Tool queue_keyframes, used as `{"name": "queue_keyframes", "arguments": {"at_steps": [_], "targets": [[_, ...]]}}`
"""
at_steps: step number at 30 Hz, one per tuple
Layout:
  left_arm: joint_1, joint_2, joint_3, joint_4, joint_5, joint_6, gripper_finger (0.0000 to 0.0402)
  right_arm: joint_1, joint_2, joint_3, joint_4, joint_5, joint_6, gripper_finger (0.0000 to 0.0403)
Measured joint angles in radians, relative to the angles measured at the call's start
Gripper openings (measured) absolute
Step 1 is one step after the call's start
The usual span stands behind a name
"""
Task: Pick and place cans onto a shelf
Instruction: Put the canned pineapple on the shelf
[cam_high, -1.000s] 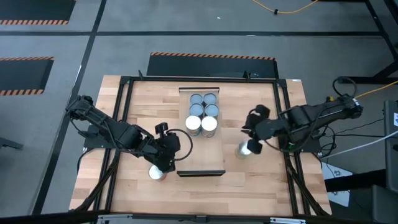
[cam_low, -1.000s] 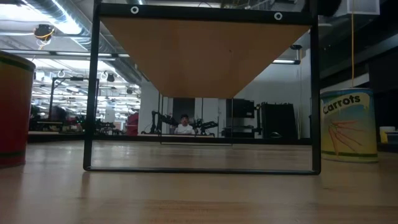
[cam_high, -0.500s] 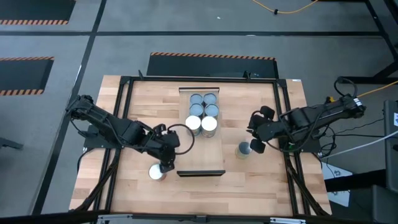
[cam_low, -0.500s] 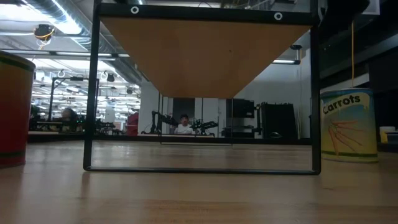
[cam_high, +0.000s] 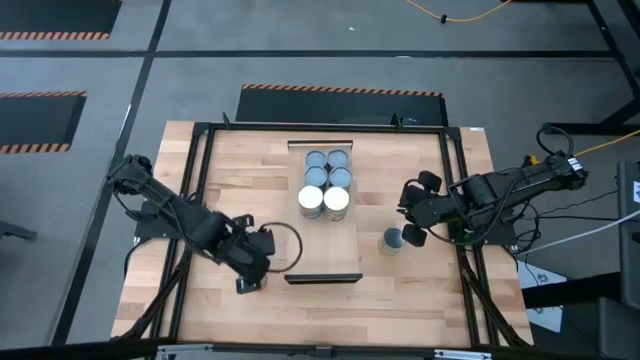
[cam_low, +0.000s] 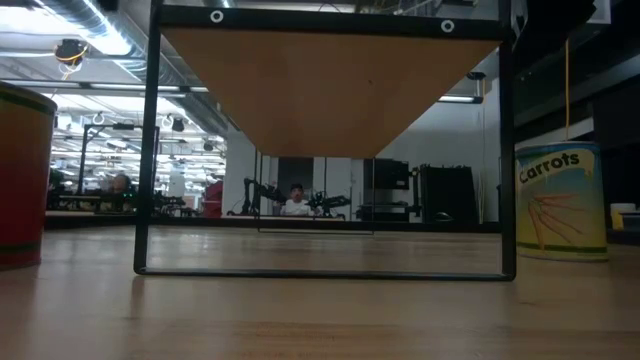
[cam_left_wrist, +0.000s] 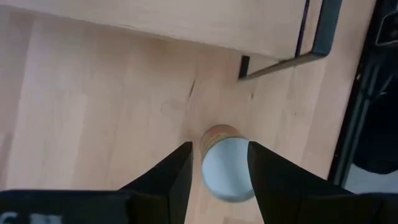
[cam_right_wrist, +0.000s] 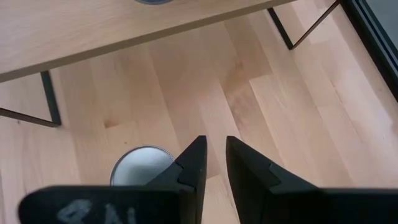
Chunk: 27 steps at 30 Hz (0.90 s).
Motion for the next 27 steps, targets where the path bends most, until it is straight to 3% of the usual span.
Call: {"name": "queue_keyframes", "arguments": {"at_steps": [8, 13, 27], "targets": [[-0.055, 0.009, -0.147, 0.008, 0.017, -0.052, 0.0146, 0.0, 0.0, 0.0, 0.0, 0.0, -0.002, 0.0066], [-0.055, 0.008, -0.213, 0.015, 0.086, -0.054, 0.0146, 0.0, 0.0, 0.0, 0.0, 0.0, -0.001, 0.0066], [-0.054, 0.007, -0.338, 0.182, 0.08, -0.059, 0.0146, 0.0, 0.0, 0.0, 0.016, 0.0, -0.002, 0.0066]]}}
